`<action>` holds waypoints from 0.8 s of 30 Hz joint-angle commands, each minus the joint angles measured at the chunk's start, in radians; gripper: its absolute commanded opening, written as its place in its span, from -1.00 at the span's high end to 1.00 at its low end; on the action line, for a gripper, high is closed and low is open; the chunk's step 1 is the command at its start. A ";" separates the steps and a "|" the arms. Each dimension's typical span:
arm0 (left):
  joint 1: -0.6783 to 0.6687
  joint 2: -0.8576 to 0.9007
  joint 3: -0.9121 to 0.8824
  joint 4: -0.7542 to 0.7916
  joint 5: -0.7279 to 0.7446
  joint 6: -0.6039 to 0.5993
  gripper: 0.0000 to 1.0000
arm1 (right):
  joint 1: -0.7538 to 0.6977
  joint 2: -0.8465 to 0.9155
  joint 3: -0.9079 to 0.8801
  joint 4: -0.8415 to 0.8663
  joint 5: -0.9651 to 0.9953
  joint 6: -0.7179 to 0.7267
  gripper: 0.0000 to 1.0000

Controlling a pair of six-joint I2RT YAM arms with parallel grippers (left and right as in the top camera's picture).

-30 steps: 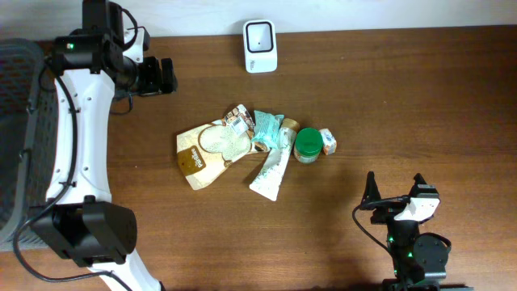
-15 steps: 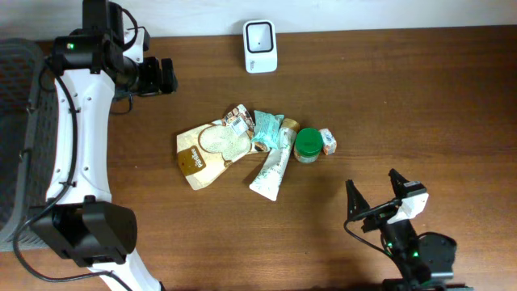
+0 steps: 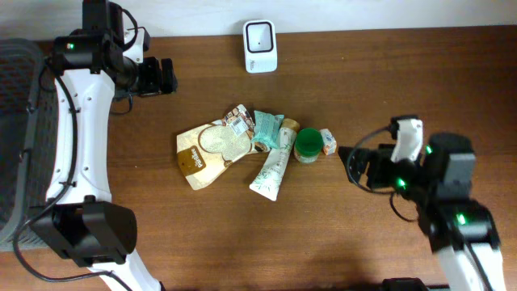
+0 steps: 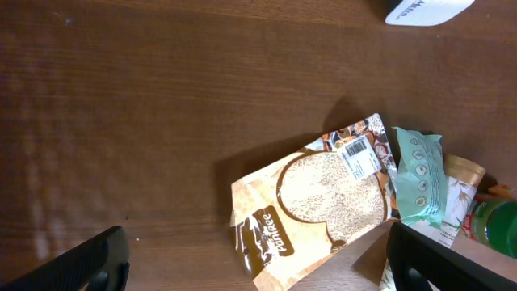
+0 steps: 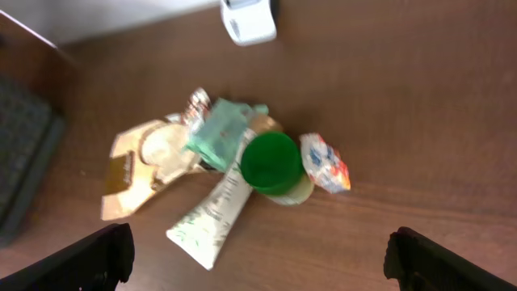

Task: Scan the item barcode
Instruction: 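Reach the right gripper to the orange tissue pack and grasp it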

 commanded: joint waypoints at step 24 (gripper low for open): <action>0.003 0.002 0.001 -0.001 0.010 0.019 -0.99 | 0.007 0.768 0.013 0.235 -0.126 0.047 0.48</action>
